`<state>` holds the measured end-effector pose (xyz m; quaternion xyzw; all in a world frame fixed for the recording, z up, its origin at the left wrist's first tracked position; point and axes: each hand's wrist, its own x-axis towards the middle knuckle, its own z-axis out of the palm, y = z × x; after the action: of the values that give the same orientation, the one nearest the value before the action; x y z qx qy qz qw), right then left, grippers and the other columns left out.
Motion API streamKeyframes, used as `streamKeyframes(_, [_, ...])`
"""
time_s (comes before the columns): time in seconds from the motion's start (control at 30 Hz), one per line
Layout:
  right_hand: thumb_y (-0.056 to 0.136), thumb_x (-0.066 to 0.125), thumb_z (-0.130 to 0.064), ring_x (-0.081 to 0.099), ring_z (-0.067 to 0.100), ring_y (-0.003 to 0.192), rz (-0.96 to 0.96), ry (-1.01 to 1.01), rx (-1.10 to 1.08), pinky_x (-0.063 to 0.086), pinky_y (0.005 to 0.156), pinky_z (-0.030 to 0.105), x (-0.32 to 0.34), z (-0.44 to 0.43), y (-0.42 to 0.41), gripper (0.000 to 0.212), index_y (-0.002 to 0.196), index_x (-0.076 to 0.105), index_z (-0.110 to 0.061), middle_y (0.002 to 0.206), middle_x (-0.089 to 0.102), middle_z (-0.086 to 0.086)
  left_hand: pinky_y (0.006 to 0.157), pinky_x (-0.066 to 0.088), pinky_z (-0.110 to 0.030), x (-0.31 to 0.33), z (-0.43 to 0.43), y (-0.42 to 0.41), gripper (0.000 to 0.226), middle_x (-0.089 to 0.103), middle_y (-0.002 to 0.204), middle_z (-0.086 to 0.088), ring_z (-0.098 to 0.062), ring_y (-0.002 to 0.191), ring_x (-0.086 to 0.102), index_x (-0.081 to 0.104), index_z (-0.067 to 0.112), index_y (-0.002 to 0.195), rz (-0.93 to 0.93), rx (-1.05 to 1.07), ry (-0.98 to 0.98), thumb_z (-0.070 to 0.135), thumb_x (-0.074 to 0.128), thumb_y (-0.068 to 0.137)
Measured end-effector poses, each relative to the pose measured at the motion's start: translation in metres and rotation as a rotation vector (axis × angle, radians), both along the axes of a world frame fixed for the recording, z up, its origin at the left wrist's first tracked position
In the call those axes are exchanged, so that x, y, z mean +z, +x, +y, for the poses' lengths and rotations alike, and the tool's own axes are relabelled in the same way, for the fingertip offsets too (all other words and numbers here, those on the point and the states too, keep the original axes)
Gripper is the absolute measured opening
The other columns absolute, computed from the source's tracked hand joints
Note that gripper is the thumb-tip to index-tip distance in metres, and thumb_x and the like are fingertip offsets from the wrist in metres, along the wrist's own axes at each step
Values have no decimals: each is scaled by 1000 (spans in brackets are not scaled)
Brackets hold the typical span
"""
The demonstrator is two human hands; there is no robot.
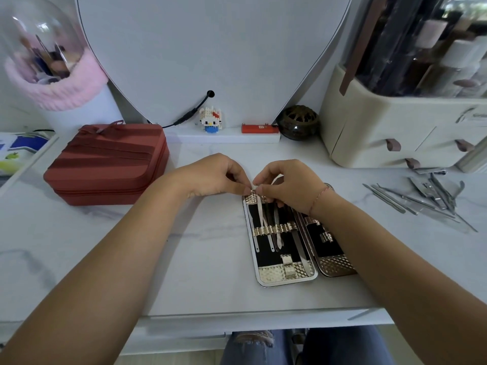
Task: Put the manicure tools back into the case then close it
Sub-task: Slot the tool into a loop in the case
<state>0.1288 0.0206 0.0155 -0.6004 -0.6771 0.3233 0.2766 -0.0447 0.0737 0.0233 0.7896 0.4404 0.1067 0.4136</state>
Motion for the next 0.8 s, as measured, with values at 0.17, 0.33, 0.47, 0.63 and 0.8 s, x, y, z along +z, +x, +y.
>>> streamKeyframes(0.17, [84, 62, -28, 44, 1, 68, -351, 137, 73, 32, 63, 14, 1, -2, 0, 13, 93, 71, -25, 91, 47, -6, 49, 34, -3, -3, 2, -1, 5, 62, 55, 17, 7, 49, 49, 75, 17, 84, -4, 10, -8, 16, 74, 79])
streamKeyframes(0.33, [88, 58, -25, 51, 9, 84, -348, 163, 151, 34, 69, 7, -1, -12, 8, 19, 104, 69, -29, 98, 50, -4, 53, 38, -4, -4, 3, -1, 4, 66, 65, 14, 9, 53, 52, 75, 21, 81, -10, 15, -9, 17, 75, 78])
streamKeyframes(0.47, [90, 55, -20, 49, 5, 83, -315, 172, 190, 34, 71, 2, -6, -19, 12, 21, 103, 70, -29, 96, 48, -8, 53, 38, -3, -4, 3, -1, 4, 66, 66, 13, 9, 54, 53, 74, 20, 80, -18, 15, -13, 17, 76, 78])
streamKeyframes(0.63, [91, 54, -20, 48, 7, 85, -318, 165, 196, 34, 73, 4, -7, -18, 12, 25, 111, 66, -29, 96, 47, -6, 51, 36, -2, -3, 2, -1, 4, 65, 60, 18, 10, 52, 52, 74, 20, 81, -9, 13, -9, 18, 75, 78])
streamKeyframes(0.8, [91, 54, -21, 49, 10, 83, -316, 154, 228, 39, 78, 19, -7, -18, 12, 27, 115, 64, -29, 97, 46, -4, 48, 33, -2, -2, 2, -1, 3, 62, 53, 23, 10, 48, 50, 73, 18, 83, -3, 5, -16, 17, 74, 80])
